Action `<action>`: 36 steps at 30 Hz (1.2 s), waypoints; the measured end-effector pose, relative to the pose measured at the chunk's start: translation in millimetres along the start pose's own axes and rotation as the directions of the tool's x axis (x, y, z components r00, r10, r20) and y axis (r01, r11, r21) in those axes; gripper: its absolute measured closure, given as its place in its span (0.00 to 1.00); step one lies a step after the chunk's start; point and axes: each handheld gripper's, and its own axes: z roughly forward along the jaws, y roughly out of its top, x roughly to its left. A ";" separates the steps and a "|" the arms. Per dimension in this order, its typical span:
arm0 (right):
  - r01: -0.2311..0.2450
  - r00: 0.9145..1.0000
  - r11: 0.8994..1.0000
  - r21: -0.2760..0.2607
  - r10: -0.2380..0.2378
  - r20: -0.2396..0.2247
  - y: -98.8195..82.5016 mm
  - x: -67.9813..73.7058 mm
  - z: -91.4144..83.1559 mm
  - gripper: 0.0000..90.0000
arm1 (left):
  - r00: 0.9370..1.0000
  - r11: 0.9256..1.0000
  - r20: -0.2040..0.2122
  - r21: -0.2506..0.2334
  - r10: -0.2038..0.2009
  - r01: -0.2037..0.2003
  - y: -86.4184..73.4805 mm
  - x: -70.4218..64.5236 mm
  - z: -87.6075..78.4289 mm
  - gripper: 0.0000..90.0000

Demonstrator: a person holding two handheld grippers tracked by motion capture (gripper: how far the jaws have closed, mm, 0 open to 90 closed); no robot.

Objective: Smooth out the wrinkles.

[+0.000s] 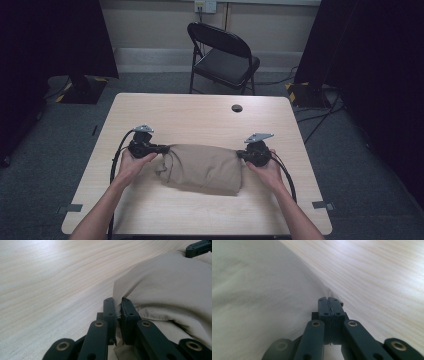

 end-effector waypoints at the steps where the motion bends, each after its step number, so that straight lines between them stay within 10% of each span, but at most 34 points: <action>1: 0.000 1.000 1.000 0.000 0.000 0.000 0.0 0.0 0.0 1.00 | 1.000 1.000 0.000 0.000 0.000 0.000 0.0 0.0 0.0 0.93; 9: -0.039 0.999 0.995 -0.091 0.040 0.004 3.7 -2.5 -19.6 0.78 | 0.999 0.994 0.012 -0.107 -0.036 0.037 3.9 -1.2 -27.2 0.80; 14: -0.023 0.999 0.989 -0.143 0.017 -0.041 8.3 9.7 -36.8 0.84 | 0.996 0.989 0.056 -0.134 0.064 -0.056 9.9 -32.8 -41.1 0.86; 18: 0.009 0.994 0.990 -0.140 -0.024 -0.108 7.3 30.9 -38.2 0.84 | 0.979 0.987 0.135 -0.079 0.152 -0.142 9.1 -62.8 -33.0 0.90; 23: 0.031 0.988 0.996 -0.085 -0.044 -0.149 -3.2 47.1 -25.9 0.68 | 0.987 0.991 0.099 0.034 0.126 -0.130 -13.2 -56.7 -9.6 0.83; 28: 0.017 0.989 0.999 -0.042 -0.023 -0.146 -11.5 45.3 -12.2 0.59 | 0.992 0.990 0.033 0.065 0.123 -0.125 -23.0 -47.2 -8.5 0.83; 36: 0.026 0.990 1.000 0.007 -0.024 -0.140 -15.4 33.0 1.6 0.54 | 0.992 0.987 0.044 0.104 0.118 -0.122 -30.8 -42.6 1.4 0.83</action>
